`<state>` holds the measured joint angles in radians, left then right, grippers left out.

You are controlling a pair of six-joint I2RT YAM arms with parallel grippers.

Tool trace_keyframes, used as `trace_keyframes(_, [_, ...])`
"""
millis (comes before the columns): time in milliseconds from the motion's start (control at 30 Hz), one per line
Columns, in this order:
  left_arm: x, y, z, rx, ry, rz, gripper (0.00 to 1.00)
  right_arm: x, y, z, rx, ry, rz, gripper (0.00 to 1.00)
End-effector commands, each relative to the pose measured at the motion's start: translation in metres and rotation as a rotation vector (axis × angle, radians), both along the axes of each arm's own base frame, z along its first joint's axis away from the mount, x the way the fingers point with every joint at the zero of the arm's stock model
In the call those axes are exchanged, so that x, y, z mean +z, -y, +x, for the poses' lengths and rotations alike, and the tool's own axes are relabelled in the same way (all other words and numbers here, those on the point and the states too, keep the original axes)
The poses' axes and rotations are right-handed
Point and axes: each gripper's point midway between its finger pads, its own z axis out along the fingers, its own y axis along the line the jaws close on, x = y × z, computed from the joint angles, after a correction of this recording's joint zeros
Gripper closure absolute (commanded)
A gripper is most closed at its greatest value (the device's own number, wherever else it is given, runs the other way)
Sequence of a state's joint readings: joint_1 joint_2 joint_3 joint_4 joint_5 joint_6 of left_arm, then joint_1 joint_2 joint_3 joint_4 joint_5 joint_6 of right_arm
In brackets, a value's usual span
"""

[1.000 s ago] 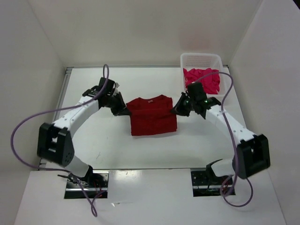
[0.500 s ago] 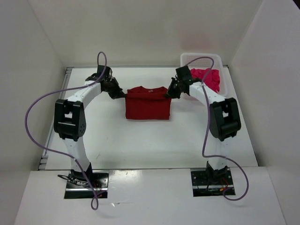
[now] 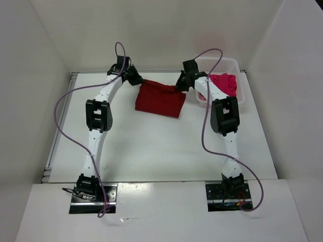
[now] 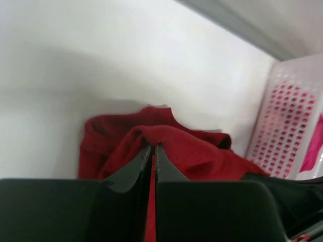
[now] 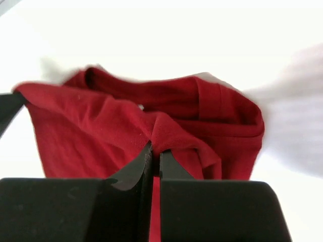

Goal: Fold and stack the t-shirts
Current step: Fold the long partially folded tshirt into a neat square, then put the neatly folded tshirt into the corner of the board with the left arm

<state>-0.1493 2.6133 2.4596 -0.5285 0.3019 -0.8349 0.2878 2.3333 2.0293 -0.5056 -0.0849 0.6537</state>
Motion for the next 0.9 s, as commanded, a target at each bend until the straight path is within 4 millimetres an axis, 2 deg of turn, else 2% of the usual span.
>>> trace_keyframes(0, [0.006,0.018,0.008,-0.016,0.005,-0.049,0.91,-0.015,0.019,0.004,-0.058,-0.044,-0.074,0.99])
trace_keyframes(33, [-0.007,0.018,0.007,-0.015,-0.016,-0.045,0.91,-0.015,0.02,0.005,-0.072,-0.044,-0.076,0.99])
trace_keyframes(133, [-0.02,0.019,0.002,-0.03,-0.046,-0.042,0.9,-0.016,0.026,-0.004,-0.091,-0.044,-0.084,0.98])
trace_keyframes(167, [-0.026,0.017,0.0,-0.033,-0.052,-0.024,0.86,-0.016,0.028,-0.005,-0.107,-0.042,-0.085,0.98])
trace_keyframes(200, [-0.028,0.016,-0.002,-0.033,-0.062,-0.022,0.72,-0.016,0.028,-0.005,-0.108,-0.042,-0.085,0.94])
trace_keyframes(233, [-0.028,0.016,-0.002,-0.039,-0.058,-0.017,0.63,-0.018,0.029,-0.007,-0.107,-0.052,-0.089,0.79])
trace_keyframes(267, [-0.029,0.016,-0.004,-0.039,-0.069,-0.015,0.57,-0.013,0.028,-0.006,-0.107,-0.048,-0.087,0.71])
trace_keyframes(300, [-0.01,0.016,-0.002,-0.039,-0.04,-0.019,0.52,-0.013,0.028,-0.006,-0.107,-0.047,-0.087,0.65])
trace_keyframes(333, [0.005,0.009,0.002,-0.037,-0.006,-0.016,0.42,-0.001,0.028,-0.002,-0.098,-0.02,-0.087,0.56])
trace_keyframes(367, [0.02,0.008,0.006,-0.028,0.027,-0.012,0.38,0.005,0.029,-0.004,-0.09,-0.013,-0.093,0.53])
trace_keyframes(400, [0.052,0.001,0.01,-0.018,0.088,-0.008,0.35,0.026,0.029,-0.004,-0.092,0.021,-0.081,0.5])
trace_keyframes(433, [0.069,-0.005,0.012,-0.008,0.119,-0.011,0.31,0.035,0.031,-0.005,-0.1,0.037,-0.084,0.46])
trace_keyframes(467, [0.08,-0.007,0.011,-0.008,0.138,0.001,0.28,0.045,0.027,-0.008,-0.085,0.058,-0.084,0.44])
trace_keyframes(500, [0.1,-0.008,0.007,-0.014,0.166,0.005,0.28,0.06,0.029,-0.015,-0.086,0.08,-0.076,0.43])
trace_keyframes(533, [0.097,-0.011,0.004,-0.024,0.166,0.035,0.28,0.066,0.025,-0.022,-0.077,0.083,-0.075,0.39])
trace_keyframes(567, [0.109,-0.005,-0.004,-0.041,0.181,0.053,0.32,0.073,0.018,-0.026,-0.065,0.105,-0.067,0.39])
trace_keyframes(600, [0.102,0.012,-0.015,-0.083,0.163,0.067,0.34,0.073,0.021,-0.036,-0.064,0.1,-0.069,0.39])
trace_keyframes(633, [0.06,0.019,-0.031,-0.12,0.078,0.107,0.35,0.07,0.011,-0.045,-0.032,0.091,-0.055,0.41])
trace_keyframes(667, [0.075,0.029,-0.035,-0.134,0.137,0.098,0.37,0.067,-0.001,-0.052,0.001,0.09,-0.038,0.47])
trace_keyframes(700, [0.06,0.033,-0.042,-0.14,0.127,0.105,0.38,0.049,-0.006,-0.065,0.028,0.042,-0.037,0.53])
trace_keyframes(733, [0.056,0.036,-0.039,-0.11,0.154,0.068,0.38,0.045,-0.015,-0.07,0.059,0.032,-0.018,0.69])
trace_keyframes(767, [0.012,0.035,-0.061,-0.115,0.05,0.054,0.4,0.031,-0.026,-0.077,0.088,0.007,-0.014,0.78])
trace_keyframes(800, [0.002,0.031,-0.065,-0.115,0.023,0.022,0.41,0.016,-0.029,-0.079,0.1,-0.024,-0.012,0.85])
trace_keyframes(833, [-0.025,0.019,-0.068,-0.094,-0.04,0.016,0.43,0.008,-0.038,-0.084,0.13,-0.047,0.002,0.93])
trace_keyframes(867, [-0.045,0.016,-0.077,-0.104,-0.092,0.001,0.43,0.0,-0.039,-0.086,0.146,-0.063,-0.001,0.96])
